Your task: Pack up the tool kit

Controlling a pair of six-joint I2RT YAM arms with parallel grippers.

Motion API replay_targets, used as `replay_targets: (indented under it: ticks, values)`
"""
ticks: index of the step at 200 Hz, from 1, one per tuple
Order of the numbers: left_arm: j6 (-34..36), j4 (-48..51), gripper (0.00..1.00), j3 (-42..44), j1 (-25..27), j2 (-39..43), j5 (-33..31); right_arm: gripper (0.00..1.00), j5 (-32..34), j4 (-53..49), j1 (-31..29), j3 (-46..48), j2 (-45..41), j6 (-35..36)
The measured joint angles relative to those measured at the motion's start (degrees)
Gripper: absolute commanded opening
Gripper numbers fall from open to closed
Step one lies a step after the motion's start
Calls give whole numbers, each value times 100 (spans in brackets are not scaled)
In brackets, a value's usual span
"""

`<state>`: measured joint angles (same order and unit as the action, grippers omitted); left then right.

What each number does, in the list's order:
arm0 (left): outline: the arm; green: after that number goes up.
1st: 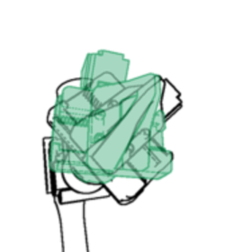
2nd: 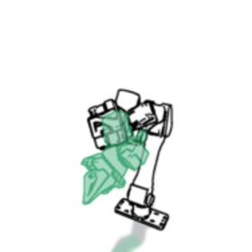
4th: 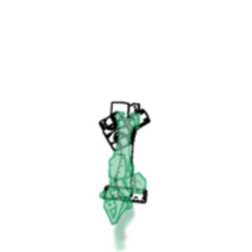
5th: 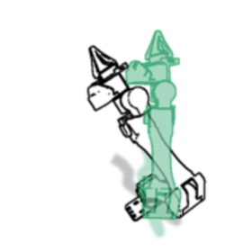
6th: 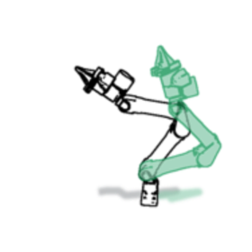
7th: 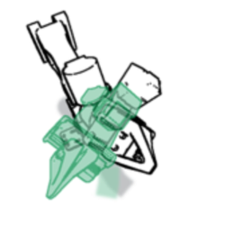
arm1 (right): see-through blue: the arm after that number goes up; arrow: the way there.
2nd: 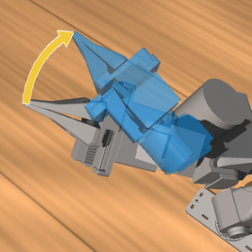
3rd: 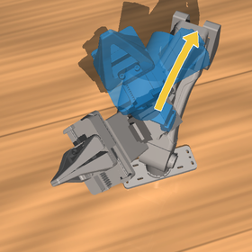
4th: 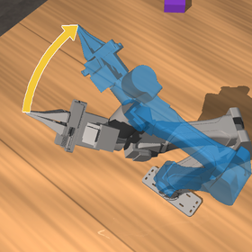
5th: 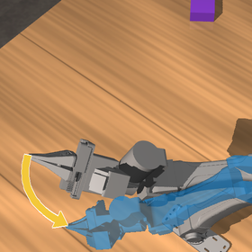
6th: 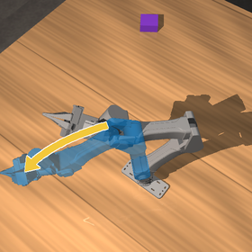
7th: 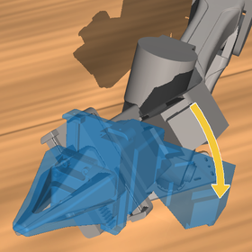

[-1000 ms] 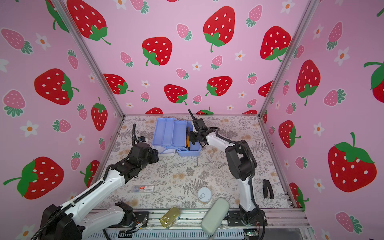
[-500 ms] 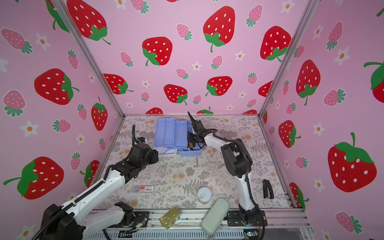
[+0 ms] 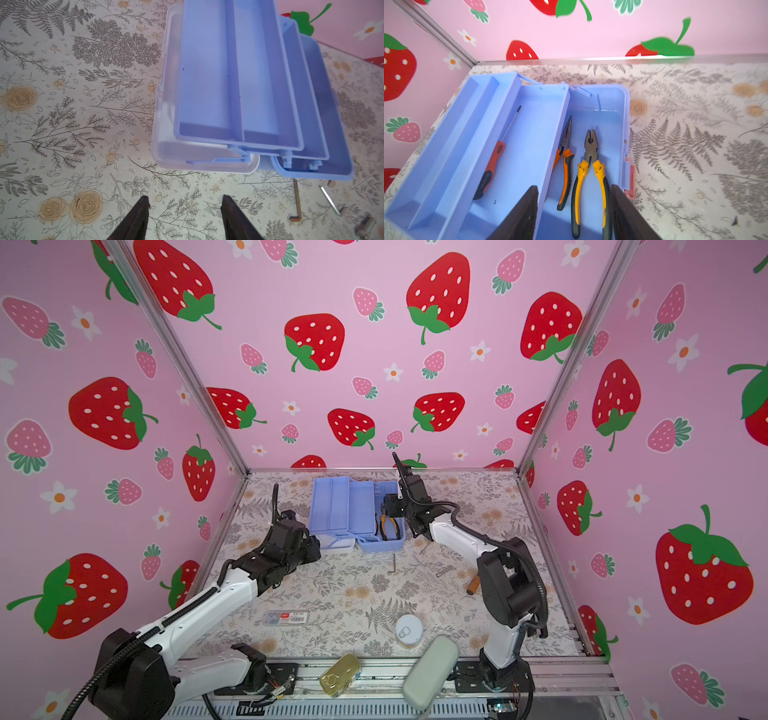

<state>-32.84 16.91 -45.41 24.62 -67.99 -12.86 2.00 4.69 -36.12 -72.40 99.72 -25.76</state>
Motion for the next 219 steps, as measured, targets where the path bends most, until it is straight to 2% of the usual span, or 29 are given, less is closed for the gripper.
replay_targets:
  ticks: [9, 19, 58, 77, 122, 149, 183, 219]
  values:
    - [-57, 26, 55, -85, 22, -48, -4, 42, 31, 181, 15, 221, -221, 63]
    - [-140, 120, 54, -199, 81, -120, -44, 38, 26, 345, 48, 470, -435, 186]
    - [-439, 831, 52, -601, 393, -378, -389, 31, -205, 603, 365, 1080, -732, 588]
    - [-669, 1290, 46, -671, 435, -442, -540, 26, -407, 704, 560, 1259, -732, 800]
    - [-1156, 2393, 43, -673, 857, -479, -970, 26, -1237, 933, 1014, 1353, -706, 1375]
    - [-1373, 2804, 47, -793, 1523, -562, -1266, 26, -1694, 1180, 1211, 1392, -479, 1530]
    - [-1261, 2682, 50, -1722, 2487, -1558, -1390, 26, -2660, 1510, 1711, 1464, 28, 1438]
    - [-741, 2264, 52, -3060, 2999, -3152, -1403, 26, -3740, 1843, 2524, 1458, 649, 1080]
